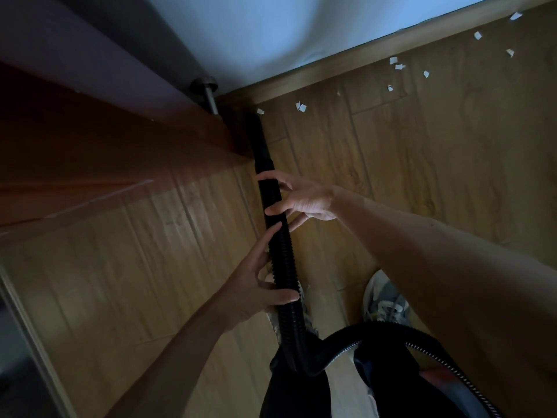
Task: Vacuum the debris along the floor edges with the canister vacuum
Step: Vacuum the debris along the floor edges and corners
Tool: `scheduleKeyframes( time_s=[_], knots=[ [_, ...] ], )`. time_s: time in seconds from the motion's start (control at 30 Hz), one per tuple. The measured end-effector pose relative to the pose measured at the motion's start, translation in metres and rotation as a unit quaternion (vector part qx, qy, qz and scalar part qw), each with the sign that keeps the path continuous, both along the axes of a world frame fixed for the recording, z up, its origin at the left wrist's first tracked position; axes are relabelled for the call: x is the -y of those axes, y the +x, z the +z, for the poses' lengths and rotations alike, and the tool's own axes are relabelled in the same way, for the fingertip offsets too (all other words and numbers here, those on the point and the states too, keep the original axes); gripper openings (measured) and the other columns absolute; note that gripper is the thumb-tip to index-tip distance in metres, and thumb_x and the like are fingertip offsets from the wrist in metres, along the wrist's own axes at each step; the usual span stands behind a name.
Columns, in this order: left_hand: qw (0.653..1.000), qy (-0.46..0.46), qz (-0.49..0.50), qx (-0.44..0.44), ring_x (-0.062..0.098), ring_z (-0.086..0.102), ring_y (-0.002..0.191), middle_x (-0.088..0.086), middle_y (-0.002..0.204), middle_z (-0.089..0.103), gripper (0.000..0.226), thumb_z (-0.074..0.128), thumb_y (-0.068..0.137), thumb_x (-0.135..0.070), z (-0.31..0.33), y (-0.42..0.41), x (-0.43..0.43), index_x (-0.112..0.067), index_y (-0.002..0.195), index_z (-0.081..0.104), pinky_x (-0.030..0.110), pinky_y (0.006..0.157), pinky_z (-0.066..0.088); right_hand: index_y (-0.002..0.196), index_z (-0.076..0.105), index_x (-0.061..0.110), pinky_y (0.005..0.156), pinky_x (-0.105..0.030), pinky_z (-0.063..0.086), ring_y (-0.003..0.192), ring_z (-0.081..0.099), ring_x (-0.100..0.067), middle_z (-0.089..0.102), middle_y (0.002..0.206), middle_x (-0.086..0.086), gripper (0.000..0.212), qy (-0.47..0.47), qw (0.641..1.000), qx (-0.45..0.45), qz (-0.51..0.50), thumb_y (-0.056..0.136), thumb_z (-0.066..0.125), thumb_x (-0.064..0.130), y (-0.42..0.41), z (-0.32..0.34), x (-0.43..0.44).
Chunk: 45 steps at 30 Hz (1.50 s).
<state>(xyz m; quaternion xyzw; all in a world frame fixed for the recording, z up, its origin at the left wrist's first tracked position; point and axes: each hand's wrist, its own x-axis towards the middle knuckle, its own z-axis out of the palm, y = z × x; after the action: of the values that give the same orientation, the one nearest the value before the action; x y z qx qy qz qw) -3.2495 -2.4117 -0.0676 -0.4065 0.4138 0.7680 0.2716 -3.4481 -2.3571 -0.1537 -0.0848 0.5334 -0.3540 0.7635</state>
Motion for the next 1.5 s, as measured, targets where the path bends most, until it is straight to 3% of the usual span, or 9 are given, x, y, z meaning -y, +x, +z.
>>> scheduleKeyframes(
  time_s=[0.1, 0.3, 0.7, 0.9, 1.03, 1.17, 1.3, 1.4, 1.5],
  knots=[
    [1.0, 0.01, -0.007, -0.001, 0.035, 0.067, 0.108, -0.009, 0.143, 0.048, 0.108, 0.08, 0.074, 0.007, -0.002, -0.001, 0.0, -0.066, 0.137, 0.031, 0.058, 0.085, 0.056, 0.145, 0.039, 0.038, 0.073, -0.041, 0.062, 0.104, 0.068, -0.026, 0.045, 0.14, 0.003, 0.076, 0.003, 1.0, 0.007, -0.006, 0.087, 0.069, 0.001, 0.0, -0.004, -0.004],
    [1.0, 0.013, -0.005, 0.006, 0.031, 0.069, 0.105, -0.008, 0.142, 0.05, 0.106, 0.08, 0.075, 0.005, -0.007, -0.007, -0.002, -0.065, 0.137, 0.032, 0.047, 0.077, 0.059, 0.146, 0.038, 0.037, 0.075, -0.044, 0.062, 0.103, 0.068, -0.026, 0.048, 0.131, 0.008, 0.076, 0.011, 1.0, -0.002, -0.023, 0.088, 0.068, -0.001, -0.002, -0.009, -0.008],
    [0.998, -0.009, -0.055, -0.007, 0.029, 0.069, 0.104, -0.008, 0.139, 0.052, 0.106, 0.083, 0.072, 0.002, -0.007, -0.024, -0.007, -0.064, 0.138, 0.033, 0.059, 0.081, 0.057, 0.146, 0.037, 0.039, 0.075, -0.043, 0.062, 0.106, 0.067, -0.025, 0.049, 0.126, 0.014, 0.075, 0.024, 0.998, 0.006, -0.054, 0.089, 0.067, 0.001, -0.014, -0.007, -0.027],
    [0.995, 0.017, -0.101, -0.007, 0.021, 0.068, 0.108, -0.011, 0.135, 0.054, 0.104, 0.082, 0.075, 0.0, -0.004, -0.044, -0.014, -0.062, 0.14, 0.03, 0.045, 0.075, 0.06, 0.147, 0.036, 0.034, 0.072, -0.038, 0.061, 0.102, 0.069, -0.022, 0.049, 0.129, 0.01, 0.07, 0.039, 0.994, -0.004, -0.106, 0.091, 0.065, 0.002, -0.024, -0.003, -0.059],
    [0.991, 0.009, -0.132, -0.021, 0.018, 0.063, 0.117, -0.009, 0.144, 0.046, 0.105, 0.084, 0.073, -0.004, -0.004, -0.054, -0.018, -0.058, 0.144, 0.028, 0.047, 0.089, 0.058, 0.145, 0.037, 0.035, 0.069, -0.036, 0.061, 0.104, 0.068, -0.025, 0.047, 0.137, 0.005, 0.068, 0.041, 0.992, 0.001, -0.122, 0.091, 0.065, 0.002, -0.032, -0.001, -0.07],
    [0.989, 0.008, -0.143, -0.021, 0.021, 0.065, 0.113, -0.011, 0.142, 0.042, 0.105, 0.083, 0.075, -0.003, -0.004, -0.065, -0.022, -0.057, 0.145, 0.025, 0.049, 0.081, 0.06, 0.145, 0.037, 0.036, 0.068, -0.035, 0.06, 0.102, 0.069, -0.023, 0.047, 0.138, 0.005, 0.069, 0.043, 0.99, -0.008, -0.137, 0.091, 0.065, 0.003, -0.04, 0.001, -0.076],
    [0.986, -0.01, -0.162, -0.04, 0.013, 0.046, 0.133, -0.015, 0.145, 0.04, 0.106, 0.086, 0.073, -0.01, -0.004, -0.079, -0.026, -0.057, 0.145, 0.024, 0.047, 0.099, 0.052, 0.145, 0.039, 0.037, 0.066, -0.032, 0.059, 0.098, 0.07, -0.019, 0.05, 0.137, 0.003, 0.07, 0.055, 0.985, -0.018, -0.164, 0.091, 0.065, 0.002, -0.051, 0.002, -0.083],
    [0.985, -0.009, -0.168, -0.037, 0.02, 0.046, 0.134, -0.017, 0.141, 0.039, 0.107, 0.086, 0.071, -0.008, -0.006, -0.09, -0.032, -0.057, 0.145, 0.026, 0.047, 0.103, 0.05, 0.145, 0.039, 0.038, 0.067, -0.033, 0.059, 0.104, 0.068, -0.022, 0.05, 0.138, 0.001, 0.071, 0.057, 0.982, -0.015, -0.177, 0.09, 0.067, 0.003, -0.06, 0.003, -0.092],
    [0.986, -0.003, -0.161, -0.044, 0.027, 0.047, 0.133, -0.007, 0.149, 0.035, 0.104, 0.083, 0.073, 0.0, -0.004, -0.102, -0.038, -0.055, 0.143, 0.028, 0.033, 0.091, 0.057, 0.145, 0.039, 0.039, 0.073, -0.037, 0.061, 0.108, 0.067, -0.023, 0.051, 0.138, 0.001, 0.073, 0.06, 0.98, -0.01, -0.189, 0.088, 0.069, 0.003, -0.069, 0.003, -0.1]
  ],
)
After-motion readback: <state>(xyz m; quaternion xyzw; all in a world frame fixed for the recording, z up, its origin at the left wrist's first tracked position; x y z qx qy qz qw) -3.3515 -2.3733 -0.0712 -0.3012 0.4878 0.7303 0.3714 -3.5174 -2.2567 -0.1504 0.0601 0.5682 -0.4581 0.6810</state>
